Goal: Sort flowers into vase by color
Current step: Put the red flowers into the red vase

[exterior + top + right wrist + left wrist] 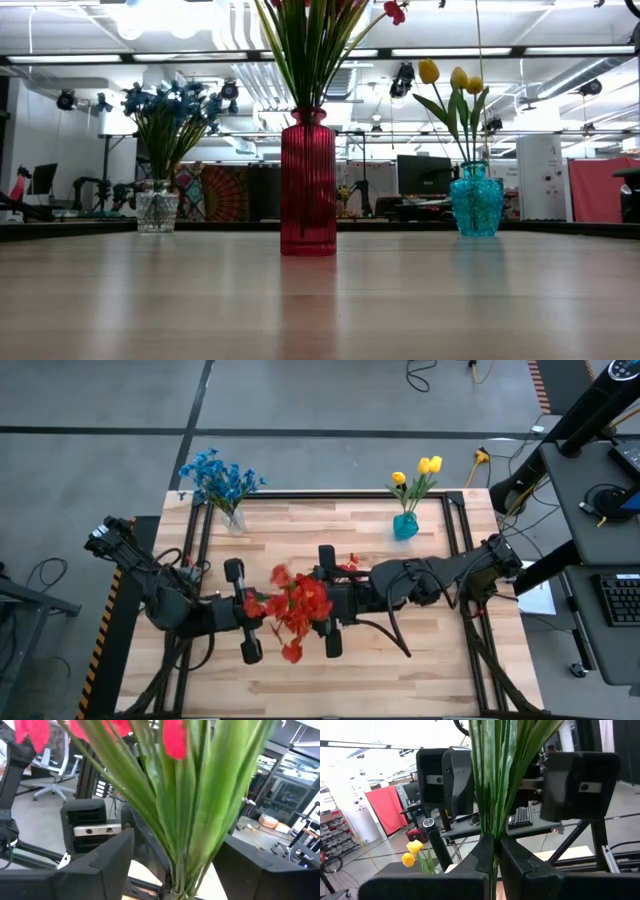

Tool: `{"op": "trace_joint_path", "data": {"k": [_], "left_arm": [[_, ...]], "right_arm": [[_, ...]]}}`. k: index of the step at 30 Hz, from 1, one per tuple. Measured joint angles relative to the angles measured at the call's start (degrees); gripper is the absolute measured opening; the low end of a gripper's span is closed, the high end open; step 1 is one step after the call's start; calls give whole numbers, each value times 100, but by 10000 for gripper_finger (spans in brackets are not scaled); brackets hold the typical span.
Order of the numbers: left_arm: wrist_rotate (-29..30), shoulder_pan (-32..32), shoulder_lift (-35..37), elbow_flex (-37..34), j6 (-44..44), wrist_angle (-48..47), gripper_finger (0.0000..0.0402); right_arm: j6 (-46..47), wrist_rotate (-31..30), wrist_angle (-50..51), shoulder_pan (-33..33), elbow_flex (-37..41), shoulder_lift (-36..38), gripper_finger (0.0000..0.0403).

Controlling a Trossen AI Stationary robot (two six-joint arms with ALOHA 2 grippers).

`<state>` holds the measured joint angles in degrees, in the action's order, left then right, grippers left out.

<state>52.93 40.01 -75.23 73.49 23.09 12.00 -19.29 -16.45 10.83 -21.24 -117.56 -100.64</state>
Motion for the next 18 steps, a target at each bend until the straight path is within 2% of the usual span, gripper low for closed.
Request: {"op": "trace_joint_path", "data": {"k": [5, 18], "left_arm": [[0, -2, 3, 0, 11, 69, 4], [2, -17, 5, 0, 20, 95, 26]], "right_arm": [[31, -2, -14, 59, -2, 0, 204], [35, -2, -50, 115, -4, 0, 52]]}}
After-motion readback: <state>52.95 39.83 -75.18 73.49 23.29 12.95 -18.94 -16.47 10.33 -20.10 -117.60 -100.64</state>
